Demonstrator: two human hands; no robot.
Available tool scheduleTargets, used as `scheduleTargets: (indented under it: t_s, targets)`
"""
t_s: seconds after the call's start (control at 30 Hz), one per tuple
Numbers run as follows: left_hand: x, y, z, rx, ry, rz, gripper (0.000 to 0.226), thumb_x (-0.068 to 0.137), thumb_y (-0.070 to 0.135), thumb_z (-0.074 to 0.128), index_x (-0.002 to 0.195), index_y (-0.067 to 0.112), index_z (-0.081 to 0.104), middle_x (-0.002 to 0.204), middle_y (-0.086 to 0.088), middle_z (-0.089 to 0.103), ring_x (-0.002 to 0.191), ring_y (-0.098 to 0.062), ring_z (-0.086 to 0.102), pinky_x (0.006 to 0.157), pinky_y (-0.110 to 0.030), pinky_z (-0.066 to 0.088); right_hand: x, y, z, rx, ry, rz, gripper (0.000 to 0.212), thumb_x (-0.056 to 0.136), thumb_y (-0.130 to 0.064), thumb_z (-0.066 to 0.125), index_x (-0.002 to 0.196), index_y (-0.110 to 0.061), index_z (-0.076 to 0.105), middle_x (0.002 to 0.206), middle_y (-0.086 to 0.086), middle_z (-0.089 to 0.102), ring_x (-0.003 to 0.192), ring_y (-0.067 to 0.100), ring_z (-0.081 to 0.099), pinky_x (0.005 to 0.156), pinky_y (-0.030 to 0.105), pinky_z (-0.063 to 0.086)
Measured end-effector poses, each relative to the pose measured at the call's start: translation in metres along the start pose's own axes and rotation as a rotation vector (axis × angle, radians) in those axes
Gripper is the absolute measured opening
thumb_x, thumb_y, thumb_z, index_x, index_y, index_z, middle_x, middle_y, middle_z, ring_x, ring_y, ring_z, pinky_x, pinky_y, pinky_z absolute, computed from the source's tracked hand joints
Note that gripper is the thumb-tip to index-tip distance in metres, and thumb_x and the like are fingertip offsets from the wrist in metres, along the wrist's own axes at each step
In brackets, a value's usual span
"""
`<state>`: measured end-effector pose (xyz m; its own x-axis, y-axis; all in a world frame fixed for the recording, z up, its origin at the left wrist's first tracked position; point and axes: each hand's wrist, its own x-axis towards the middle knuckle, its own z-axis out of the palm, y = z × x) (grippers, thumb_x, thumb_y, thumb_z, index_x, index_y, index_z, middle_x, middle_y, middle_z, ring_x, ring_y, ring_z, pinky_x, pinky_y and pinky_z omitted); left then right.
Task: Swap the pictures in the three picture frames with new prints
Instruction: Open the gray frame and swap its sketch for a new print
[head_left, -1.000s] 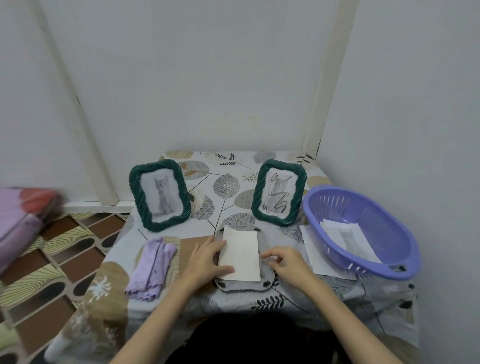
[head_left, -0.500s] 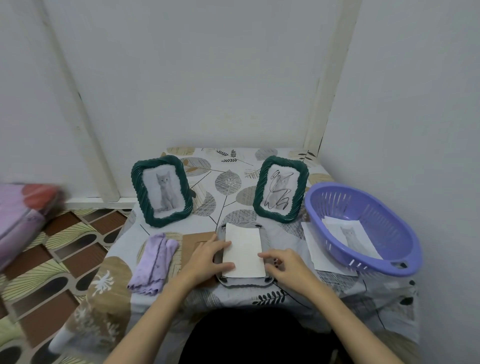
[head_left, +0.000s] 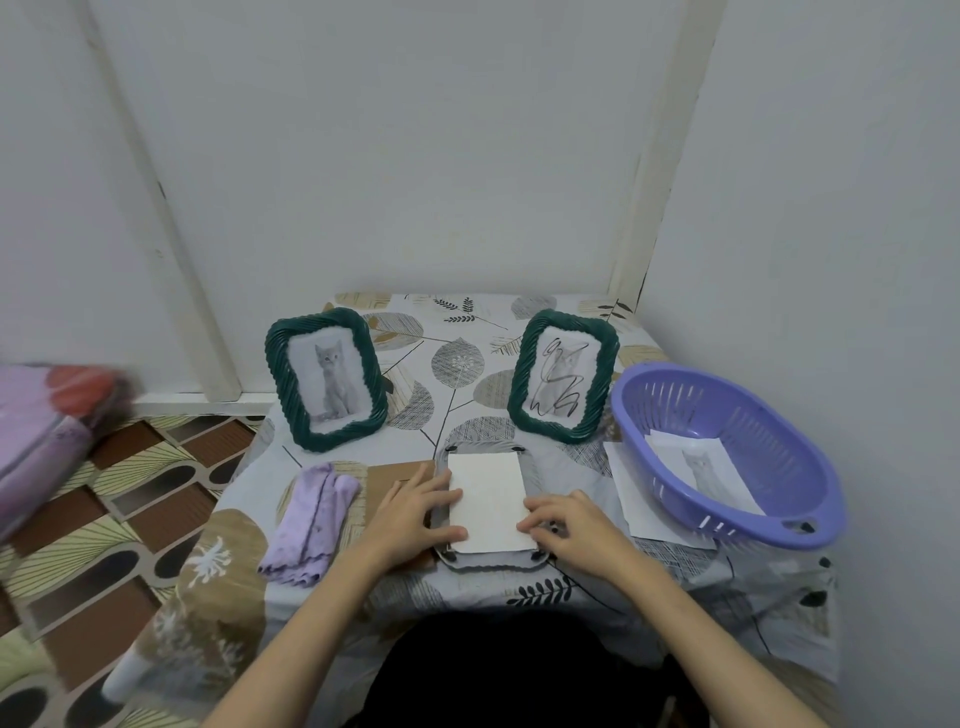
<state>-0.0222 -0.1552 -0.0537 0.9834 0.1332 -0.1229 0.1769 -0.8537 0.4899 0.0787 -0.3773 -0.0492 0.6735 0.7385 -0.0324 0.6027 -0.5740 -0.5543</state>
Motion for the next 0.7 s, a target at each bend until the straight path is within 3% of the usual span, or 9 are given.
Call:
scheduleTargets:
  t_s: [0.1,0.17,0.23,0.3,0.33,0.4,0.43,0.53,0.7]
  targets:
    - [0.000,0.001,-0.001,-0.087,-0.027,0.002,0.089,0.065,0.072,0.053,0.138,0.023,0.041,0.154,0.004,0.022,0.145,-0.015,0.005,0.117,-0.046,0.006,0.000,-0.001,-0.001,-0.017,-0.003,-0.001,0.022,0.089,-0.018,0.055,0.102,-0.028,0.070,0.131,-0.010,0.055,0.096,0.011,0.036,0.096,0.028,0.037]
    - [-0.002,0.003,-0.001,-0.155,-0.018,-0.003,0.072,0.077,0.048,0.065,0.138,0.018,0.041,0.154,0.002,0.022,0.145,-0.015,0.006,0.117,-0.040,0.004,-0.002,-0.001,-0.001,-0.034,-0.004,0.001,0.026,0.088,-0.015,0.053,0.102,-0.028,0.070,0.131,-0.011,0.055,0.095,0.010,0.035,0.096,0.029,0.037]
    - [-0.003,0.003,0.000,-0.162,-0.006,0.005,0.067,0.080,0.037,0.068,0.138,0.016,0.042,0.154,0.000,0.022,0.144,-0.015,0.007,0.117,-0.036,0.004,-0.004,0.000,-0.001,-0.038,-0.006,0.002,0.027,0.087,-0.014,0.051,0.102,-0.028,0.070,0.130,-0.013,0.055,0.095,0.009,0.036,0.096,0.028,0.038]
    - [-0.002,0.004,0.000,-0.145,-0.018,0.010,0.073,0.076,0.047,0.067,0.137,0.016,0.043,0.154,-0.001,0.023,0.144,-0.015,0.010,0.117,-0.036,0.006,-0.004,-0.001,-0.001,-0.029,-0.013,0.005,0.028,0.086,-0.014,0.052,0.100,-0.028,0.070,0.129,-0.012,0.056,0.096,0.010,0.038,0.096,0.029,0.038]
    - [-0.001,0.005,-0.002,-0.128,-0.021,0.006,0.084,0.069,0.063,0.064,0.137,0.017,0.044,0.153,-0.001,0.025,0.144,-0.016,0.013,0.117,-0.036,0.008,-0.002,-0.001,-0.001,-0.014,-0.005,0.011,0.027,0.085,-0.014,0.052,0.099,-0.029,0.070,0.127,-0.011,0.058,0.098,0.011,0.041,0.096,0.030,0.038]
    - [0.003,0.003,-0.003,-0.087,0.036,0.018,0.118,0.044,0.094,0.039,0.137,0.021,0.043,0.153,0.001,0.026,0.143,-0.016,0.016,0.117,-0.040,0.012,0.002,-0.004,-0.003,0.015,0.053,0.026,0.026,0.084,-0.017,0.054,0.101,-0.029,0.070,0.122,-0.008,0.061,0.105,0.017,0.046,0.096,0.032,0.038]
    - [0.007,0.001,-0.003,-0.065,0.067,0.023,0.128,0.037,0.100,0.027,0.138,0.022,0.041,0.153,0.002,0.025,0.143,-0.017,0.015,0.117,-0.042,0.014,0.005,-0.006,-0.004,0.015,0.089,0.029,0.025,0.085,-0.019,0.055,0.104,-0.028,0.068,0.120,-0.008,0.062,0.107,0.020,0.047,0.096,0.033,0.038]
    - [0.017,0.000,-0.005,0.013,0.066,0.022,0.138,0.030,0.103,0.014,0.142,0.025,0.033,0.155,0.004,0.019,0.145,-0.017,0.008,0.118,-0.042,0.010,0.014,-0.013,-0.007,-0.027,0.143,0.039,0.033,0.087,-0.028,0.056,0.120,-0.024,0.058,0.127,-0.009,0.056,0.109,0.019,0.042,0.096,0.034,0.037]
    - [0.024,0.003,-0.006,0.062,-0.062,0.004,0.146,0.022,0.103,0.017,0.145,0.025,0.025,0.156,0.007,0.012,0.145,-0.017,0.001,0.117,-0.044,0.002,0.028,-0.016,-0.001,-0.150,0.056,0.091,0.054,0.086,-0.045,0.054,0.135,-0.027,0.042,0.146,-0.008,0.035,0.117,0.021,0.033,0.099,0.035,0.031]
